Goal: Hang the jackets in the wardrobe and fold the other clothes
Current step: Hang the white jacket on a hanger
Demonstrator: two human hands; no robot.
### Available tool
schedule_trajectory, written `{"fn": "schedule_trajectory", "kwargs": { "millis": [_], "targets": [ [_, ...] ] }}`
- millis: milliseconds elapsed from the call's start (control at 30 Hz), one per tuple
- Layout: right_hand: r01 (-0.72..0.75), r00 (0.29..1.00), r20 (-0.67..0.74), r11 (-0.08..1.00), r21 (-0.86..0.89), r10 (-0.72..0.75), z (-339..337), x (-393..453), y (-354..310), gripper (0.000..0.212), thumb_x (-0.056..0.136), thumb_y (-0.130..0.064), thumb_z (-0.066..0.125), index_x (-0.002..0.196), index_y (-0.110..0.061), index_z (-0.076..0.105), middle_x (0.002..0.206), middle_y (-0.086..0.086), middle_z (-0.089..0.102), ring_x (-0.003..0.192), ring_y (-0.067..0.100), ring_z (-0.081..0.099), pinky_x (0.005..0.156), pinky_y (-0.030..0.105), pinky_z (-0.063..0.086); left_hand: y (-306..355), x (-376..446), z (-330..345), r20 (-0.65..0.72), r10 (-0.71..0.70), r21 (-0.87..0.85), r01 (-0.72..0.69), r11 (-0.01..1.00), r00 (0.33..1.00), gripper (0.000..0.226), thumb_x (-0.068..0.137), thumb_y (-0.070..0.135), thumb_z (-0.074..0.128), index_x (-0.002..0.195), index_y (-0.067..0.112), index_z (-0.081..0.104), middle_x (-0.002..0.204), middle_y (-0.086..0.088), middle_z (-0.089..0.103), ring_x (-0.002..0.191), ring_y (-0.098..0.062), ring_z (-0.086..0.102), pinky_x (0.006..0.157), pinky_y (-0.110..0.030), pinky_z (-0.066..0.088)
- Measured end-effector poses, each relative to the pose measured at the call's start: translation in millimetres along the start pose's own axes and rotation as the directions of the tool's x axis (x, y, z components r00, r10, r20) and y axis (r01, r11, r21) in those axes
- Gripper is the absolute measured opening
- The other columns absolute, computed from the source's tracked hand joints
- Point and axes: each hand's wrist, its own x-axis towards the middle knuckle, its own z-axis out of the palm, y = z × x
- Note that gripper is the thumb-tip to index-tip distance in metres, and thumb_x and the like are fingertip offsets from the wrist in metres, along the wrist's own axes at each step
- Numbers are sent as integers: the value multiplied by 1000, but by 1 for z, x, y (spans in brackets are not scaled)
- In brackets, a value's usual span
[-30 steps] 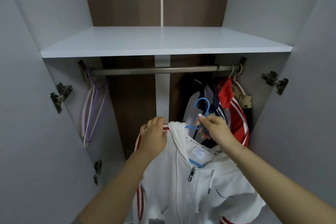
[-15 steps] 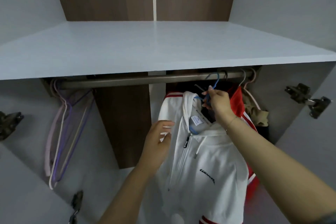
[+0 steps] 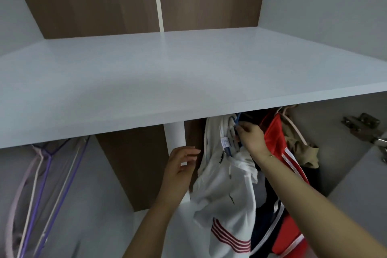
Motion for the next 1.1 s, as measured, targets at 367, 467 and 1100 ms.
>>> {"fn": "schedule_trajectory", "kwargs": {
  "millis": [367, 467, 1100],
  "targets": [
    [-20, 999, -31, 975, 222, 28, -34, -180, -18, 26, 96, 3, 50, 116, -2, 66, 103, 5, 70, 95, 8, 64, 87, 20, 52, 27, -65, 0, 248, -163, -181, 211, 960, 955, 33, 96, 1, 52, 103, 30, 65, 101, 17, 69, 96, 2, 65, 75, -12, 48],
    [-61, 998, 12, 960, 274, 60, -46, -237, -23, 26, 97, 5, 47, 114, -1, 66, 97, 4, 71, 81, 0, 65, 72, 12, 50, 33, -101, -1, 340, -171, -173, 240, 955, 925, 35, 97, -1, 51, 101, 32, 59, 107, 16, 64, 103, -2, 61, 90, -20, 47],
    [-367, 720, -486, 866, 339, 495, -190, -624, 2, 23, 98, -7, 49, 101, -10, 72, 92, 5, 75, 76, 8, 65, 67, 21, 51, 73, -389, 98, 873, 20, -171, 269, 948, 487, 28, 94, 0, 55, 108, 21, 67, 115, 5, 69, 111, -9, 63, 98, -25, 47]
  ]
}}
